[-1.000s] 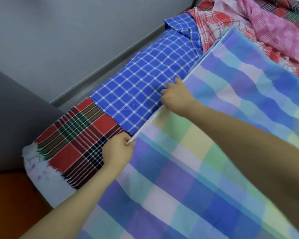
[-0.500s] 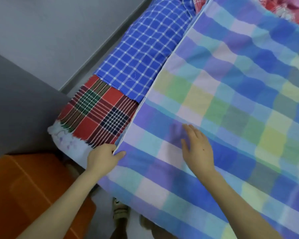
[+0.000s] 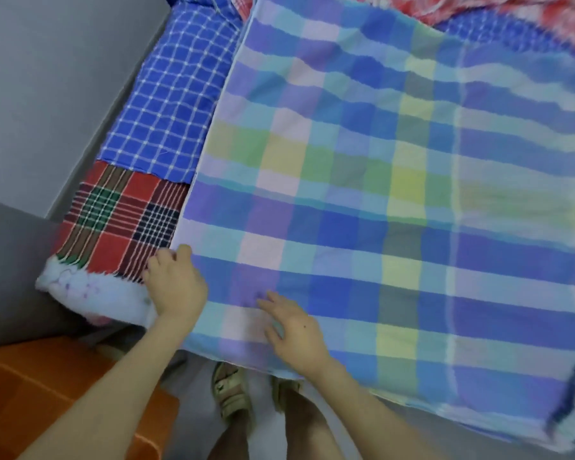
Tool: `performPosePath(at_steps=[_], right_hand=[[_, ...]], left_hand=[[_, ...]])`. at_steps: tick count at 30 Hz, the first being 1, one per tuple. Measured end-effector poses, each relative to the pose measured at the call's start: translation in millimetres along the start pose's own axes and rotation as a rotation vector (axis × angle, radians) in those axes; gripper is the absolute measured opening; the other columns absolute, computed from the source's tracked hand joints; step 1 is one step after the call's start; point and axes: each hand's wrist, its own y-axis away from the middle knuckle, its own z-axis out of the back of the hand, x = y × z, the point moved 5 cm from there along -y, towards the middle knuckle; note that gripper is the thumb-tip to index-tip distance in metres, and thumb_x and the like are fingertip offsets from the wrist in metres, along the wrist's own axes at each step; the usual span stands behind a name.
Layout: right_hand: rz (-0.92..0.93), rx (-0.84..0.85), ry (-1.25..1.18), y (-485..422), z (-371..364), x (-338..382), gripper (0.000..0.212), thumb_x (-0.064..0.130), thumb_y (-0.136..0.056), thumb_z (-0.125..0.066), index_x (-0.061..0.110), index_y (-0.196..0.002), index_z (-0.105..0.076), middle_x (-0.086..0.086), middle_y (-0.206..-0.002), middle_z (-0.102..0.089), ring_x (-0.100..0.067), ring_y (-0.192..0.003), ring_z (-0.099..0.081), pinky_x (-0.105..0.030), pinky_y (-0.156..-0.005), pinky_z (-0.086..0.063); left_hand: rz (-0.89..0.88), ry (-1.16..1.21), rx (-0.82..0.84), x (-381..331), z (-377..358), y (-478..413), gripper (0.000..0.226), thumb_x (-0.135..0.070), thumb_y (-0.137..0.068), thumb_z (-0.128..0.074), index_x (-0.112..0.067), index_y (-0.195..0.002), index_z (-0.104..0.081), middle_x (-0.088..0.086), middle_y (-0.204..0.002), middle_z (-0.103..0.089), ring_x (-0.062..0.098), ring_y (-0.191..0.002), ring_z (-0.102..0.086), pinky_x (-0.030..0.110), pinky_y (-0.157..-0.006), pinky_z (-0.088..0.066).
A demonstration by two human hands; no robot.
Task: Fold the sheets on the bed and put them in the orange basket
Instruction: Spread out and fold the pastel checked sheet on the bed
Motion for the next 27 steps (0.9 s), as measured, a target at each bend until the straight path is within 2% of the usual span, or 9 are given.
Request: performPosePath(at_steps=[2, 3, 6, 7, 11, 16, 21, 24, 27], right_hand=[[-0.203, -0.167, -0.079, 15, 39, -28, 0.047, 0.032, -0.083, -0.043, 0.018, -0.122, -0.063, -0.001, -0.128, -0.062, -0.019, -0.116, -0.059, -0.027, -0.094, -0.045], [-0.294, -0.222, -0.11, 27, 57, -45, 0.044, 0.031, -0.086, -0.044, 0.017, -0.125, -0.061, -0.001, -0.128, -0.061, -0.02, -0.117, -0.058, -0.025, -0.095, -0.043], [-0.554, -0.355, -0.175, 74, 107, -106, 0.035, 0.017, -0.092, -0.051, 0.016, -0.127, -0.057, -0.002, -0.127, -0.06, -0.022, -0.116, -0.055, -0.028, -0.093, -0.039], [-0.645, -0.447, -0.182, 103, 130, -133, 0.034, 0.013, -0.091, -0.052, 0.015, -0.125, -0.058, -0.003, -0.125, -0.061, -0.023, -0.114, -0.056, -0.029, -0.092, -0.039], [-0.91, -0.713, -0.208, 210, 186, -221, 0.03, 0.015, -0.091, -0.054, 0.013, -0.121, -0.059, -0.005, -0.116, -0.065, -0.027, -0.105, -0.06, -0.03, -0.082, -0.043], [-1.1, -0.797, -0.132, 344, 225, -333, 0.03, 0.011, -0.09, -0.054, 0.009, -0.12, -0.057, -0.011, -0.117, -0.063, -0.033, -0.106, -0.057, -0.037, -0.08, -0.044], [-1.195, -0.693, 0.041, 432, 236, -454, 0.044, 0.003, -0.083, -0.053, 0.007, -0.127, -0.052, -0.016, -0.118, -0.058, -0.037, -0.105, -0.053, -0.039, -0.077, -0.045], [-1.177, -0.644, 0.109, 459, 237, -514, 0.048, 0.002, -0.075, -0.063, 0.006, -0.123, -0.056, -0.021, -0.109, -0.059, -0.04, -0.093, -0.055, -0.041, -0.069, -0.047], [-1.125, -0.568, 0.213, 472, 235, -574, 0.057, -0.005, -0.048, -0.078, 0.005, -0.103, -0.066, -0.022, -0.086, -0.061, -0.038, -0.064, -0.057, -0.037, -0.048, -0.047]], left_hand=[[-0.183, -0.006, 0.024, -46, 4, 7, 0.037, 0.002, -0.069, -0.069, 0.0, -0.106, -0.062, 0.028, -0.094, -0.056, 0.042, -0.086, -0.052, 0.045, -0.069, -0.041], [-0.26, 0.003, 0.043, -71, 5, 16, 0.037, 0.003, -0.068, -0.071, -0.001, -0.104, -0.064, 0.027, -0.092, -0.057, 0.042, -0.084, -0.053, 0.045, -0.069, -0.043], [-0.454, 0.053, 0.074, -153, 7, 46, 0.036, 0.007, -0.059, -0.077, 0.0, -0.094, -0.069, 0.025, -0.082, -0.06, 0.042, -0.074, -0.057, 0.042, -0.062, -0.047], [-0.539, 0.057, 0.084, -188, 5, 62, 0.037, 0.008, -0.056, -0.078, 0.0, -0.09, -0.069, 0.024, -0.077, -0.06, 0.041, -0.069, -0.057, 0.041, -0.059, -0.048], [-0.745, 0.098, 0.129, -288, -5, 124, 0.032, 0.011, -0.055, -0.077, 0.0, -0.084, -0.069, 0.021, -0.074, -0.06, 0.039, -0.063, -0.057, 0.039, -0.053, -0.048], [-0.912, 0.167, 0.246, -408, -50, 217, 0.022, 0.008, -0.074, -0.063, 0.001, -0.094, -0.069, 0.021, -0.094, -0.065, 0.042, -0.085, -0.058, 0.043, -0.072, -0.046], [-0.906, 0.173, 0.391, -507, -121, 309, 0.028, -0.003, -0.087, -0.054, -0.004, -0.113, -0.064, 0.013, -0.119, -0.062, 0.032, -0.11, -0.057, 0.036, -0.088, -0.042], [-0.898, 0.174, 0.487, -551, -149, 350, 0.034, -0.01, -0.088, -0.056, -0.005, -0.122, -0.06, 0.012, -0.126, -0.059, 0.029, -0.116, -0.055, 0.032, -0.093, -0.039], [-0.864, 0.217, 0.551, -593, -167, 392, 0.061, -0.044, -0.076, -0.054, -0.006, -0.125, -0.056, 0.013, -0.124, -0.06, 0.03, -0.113, -0.055, 0.029, -0.089, -0.038]])
